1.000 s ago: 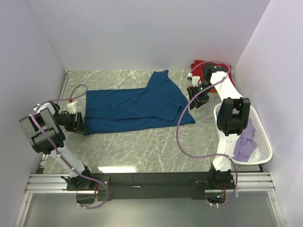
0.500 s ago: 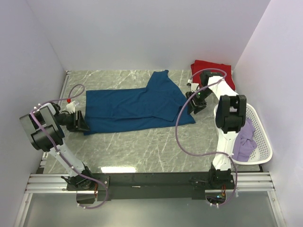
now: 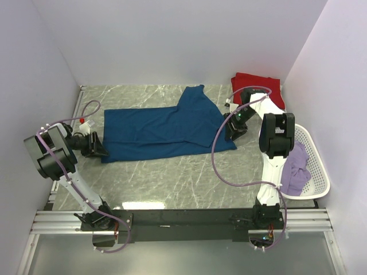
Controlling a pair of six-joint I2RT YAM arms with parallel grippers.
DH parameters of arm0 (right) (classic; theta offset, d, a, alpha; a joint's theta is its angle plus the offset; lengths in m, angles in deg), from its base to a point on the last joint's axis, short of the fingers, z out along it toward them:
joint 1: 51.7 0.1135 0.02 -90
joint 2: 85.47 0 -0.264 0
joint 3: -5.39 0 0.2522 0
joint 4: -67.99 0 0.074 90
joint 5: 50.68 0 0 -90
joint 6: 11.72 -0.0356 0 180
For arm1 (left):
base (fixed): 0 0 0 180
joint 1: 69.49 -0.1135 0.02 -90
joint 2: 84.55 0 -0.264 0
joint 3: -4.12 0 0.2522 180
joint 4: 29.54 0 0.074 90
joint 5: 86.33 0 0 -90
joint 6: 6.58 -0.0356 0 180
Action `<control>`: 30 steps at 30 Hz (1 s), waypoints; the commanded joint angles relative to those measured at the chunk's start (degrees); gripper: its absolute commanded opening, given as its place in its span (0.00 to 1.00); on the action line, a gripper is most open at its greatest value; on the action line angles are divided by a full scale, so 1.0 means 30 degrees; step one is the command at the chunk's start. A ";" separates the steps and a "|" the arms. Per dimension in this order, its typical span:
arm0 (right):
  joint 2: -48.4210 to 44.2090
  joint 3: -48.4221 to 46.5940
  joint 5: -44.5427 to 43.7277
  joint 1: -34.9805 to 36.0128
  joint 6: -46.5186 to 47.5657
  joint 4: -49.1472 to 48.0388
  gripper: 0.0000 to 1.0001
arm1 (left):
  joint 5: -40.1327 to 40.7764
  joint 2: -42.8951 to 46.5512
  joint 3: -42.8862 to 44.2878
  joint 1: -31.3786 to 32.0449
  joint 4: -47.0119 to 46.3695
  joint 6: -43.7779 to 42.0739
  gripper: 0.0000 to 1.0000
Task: Fold and stack the t-shirts
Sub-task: Fold the tshirt
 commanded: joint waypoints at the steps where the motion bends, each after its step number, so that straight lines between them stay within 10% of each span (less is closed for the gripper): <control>1: -0.0031 -0.0542 0.0574 -0.0074 -0.0229 0.0378 0.54 | -0.0467 -0.0051 0.0248 -0.0023 -0.0397 -0.0077 0.48; 8: 0.0292 -0.0805 0.0193 -0.0103 -0.0406 0.0231 0.45 | -0.1082 -0.0286 0.0424 -0.0023 -0.0777 0.0362 0.41; 14: -0.0147 -0.0601 -0.0304 -0.0219 -0.0230 0.0348 0.01 | -0.1143 -0.0521 0.0863 -0.0052 -0.0281 0.0275 0.12; 30: -0.2111 0.4115 -0.3088 -0.0571 0.0854 -0.1203 0.00 | 0.1522 0.0154 -0.0305 -0.0843 0.1362 -0.0956 0.01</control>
